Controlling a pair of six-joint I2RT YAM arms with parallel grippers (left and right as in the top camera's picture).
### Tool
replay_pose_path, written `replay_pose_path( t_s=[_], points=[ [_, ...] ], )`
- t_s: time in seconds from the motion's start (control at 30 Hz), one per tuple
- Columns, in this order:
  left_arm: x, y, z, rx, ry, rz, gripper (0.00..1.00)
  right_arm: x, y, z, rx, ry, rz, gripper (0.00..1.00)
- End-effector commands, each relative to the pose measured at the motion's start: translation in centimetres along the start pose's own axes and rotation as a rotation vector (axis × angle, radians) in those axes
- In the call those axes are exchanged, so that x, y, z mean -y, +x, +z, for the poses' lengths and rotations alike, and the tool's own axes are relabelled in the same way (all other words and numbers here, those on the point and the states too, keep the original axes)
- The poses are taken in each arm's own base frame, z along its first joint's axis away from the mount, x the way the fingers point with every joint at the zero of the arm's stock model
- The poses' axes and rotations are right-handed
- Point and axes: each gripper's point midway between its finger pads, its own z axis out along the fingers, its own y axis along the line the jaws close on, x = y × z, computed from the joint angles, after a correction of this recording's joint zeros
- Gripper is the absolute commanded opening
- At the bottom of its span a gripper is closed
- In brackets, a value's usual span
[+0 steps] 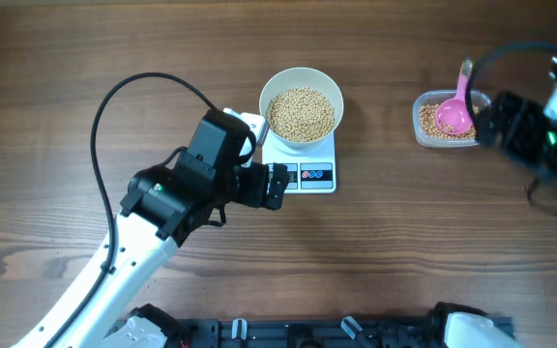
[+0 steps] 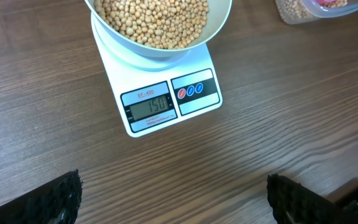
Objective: Scoop item into bowl and weigh 150g on scale
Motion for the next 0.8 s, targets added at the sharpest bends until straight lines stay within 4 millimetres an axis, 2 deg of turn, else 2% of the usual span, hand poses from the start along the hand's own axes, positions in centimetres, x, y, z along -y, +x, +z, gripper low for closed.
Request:
replay_pose_path(
  t_s=[0.0, 0.1, 0.33, 0.63, 0.77],
  points=[
    [0.0, 0.0, 0.0, 0.004, -0.006, 0.024, 1.00, 0.5, 2.2, -3.6, 0.066, 0.011, 0.026, 1.00],
    [0.0, 0.0, 0.0, 0.004, -0.006, 0.024, 1.00, 0.7, 4.0, -5.4, 0.080, 0.007, 0.056, 1.00],
    [0.0, 0.0, 0.0, 0.004, -0.006, 0.024, 1.00, 0.9, 5.6, -8.9, 0.209, 0.001, -0.064, 1.00],
    [0.0, 0.0, 0.0, 0.004, -0.006, 0.024, 1.00, 1.2, 8.3, -13.1, 0.380, -0.025, -0.077, 1.00],
    [0.0, 0.0, 0.0, 0.004, -0.006, 0.024, 1.00, 1.4, 8.7, -12.9, 0.381, -0.021, -0.077, 1.00]
  ],
)
